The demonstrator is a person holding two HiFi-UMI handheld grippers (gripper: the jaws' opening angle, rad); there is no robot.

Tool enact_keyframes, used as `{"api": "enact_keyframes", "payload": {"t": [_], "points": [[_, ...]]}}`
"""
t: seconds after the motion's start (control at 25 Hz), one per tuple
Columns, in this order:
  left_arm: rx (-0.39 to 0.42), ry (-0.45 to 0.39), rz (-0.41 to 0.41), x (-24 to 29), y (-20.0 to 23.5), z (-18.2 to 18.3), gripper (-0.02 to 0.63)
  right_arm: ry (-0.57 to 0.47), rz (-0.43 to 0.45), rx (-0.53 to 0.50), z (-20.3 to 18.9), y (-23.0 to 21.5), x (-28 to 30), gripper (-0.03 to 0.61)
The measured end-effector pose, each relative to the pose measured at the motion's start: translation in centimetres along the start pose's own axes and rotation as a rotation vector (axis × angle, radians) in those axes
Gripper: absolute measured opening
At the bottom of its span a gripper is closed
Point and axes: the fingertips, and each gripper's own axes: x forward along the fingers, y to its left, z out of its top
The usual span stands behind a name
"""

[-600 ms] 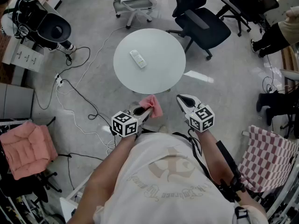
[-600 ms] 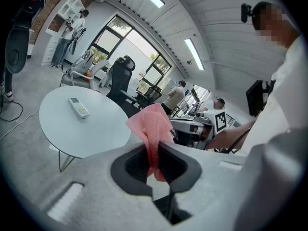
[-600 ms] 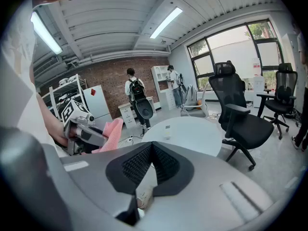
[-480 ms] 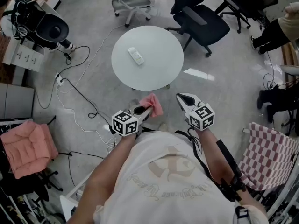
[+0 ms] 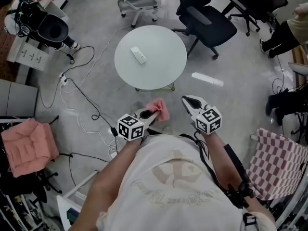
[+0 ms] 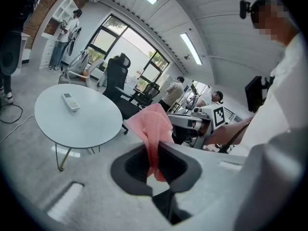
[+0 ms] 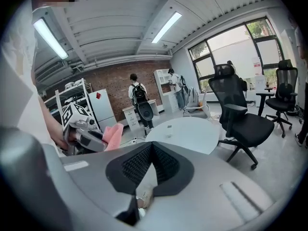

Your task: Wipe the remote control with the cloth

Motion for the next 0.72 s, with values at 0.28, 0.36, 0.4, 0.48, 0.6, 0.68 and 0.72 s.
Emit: {"api": "enact_keyframes", "payload": {"t": [0.28, 0.36, 0.4, 0.48, 0.6, 0.68, 0.72], "points": [[-0.015, -0.026, 0.049, -1.1, 0.6, -0.2, 0.018, 0.007, 0.011, 0.016, -0.7, -0.3, 0.7, 0.008], [-0.023, -0.035, 0.066, -1.7, 1.0, -0.2, 0.018, 0.017, 0.022, 0.013, -0.7, -0.2, 1.4, 0.008], [-0.027, -0.039, 0.075, -2.0, 1.2, -0.2, 0.018, 0.022, 0.028, 0.012, -0.7, -0.1, 1.8, 0.008], [-0.041, -0.042, 0.093, -2.8, 1.9, -0.4, 0.018, 0.032, 0.041, 0.011, -0.4, 0.1, 2.9, 0.008], [-0.067, -0.044, 0.110, -3.6, 3.3, -0.5, 0.018, 0.045, 0.058, 0.008, 0.2, 0.4, 4.8, 0.008], [-0.076, -0.042, 0.108, -4.0, 4.3, -0.1, 0.018, 0.054, 0.061, 0.004, 0.7, 0.4, 6.1, 0.008], [-0.078, -0.042, 0.107, -4.3, 4.9, 0.2, 0.018, 0.060, 0.059, 0.003, 1.0, 0.4, 6.7, 0.008]]}}
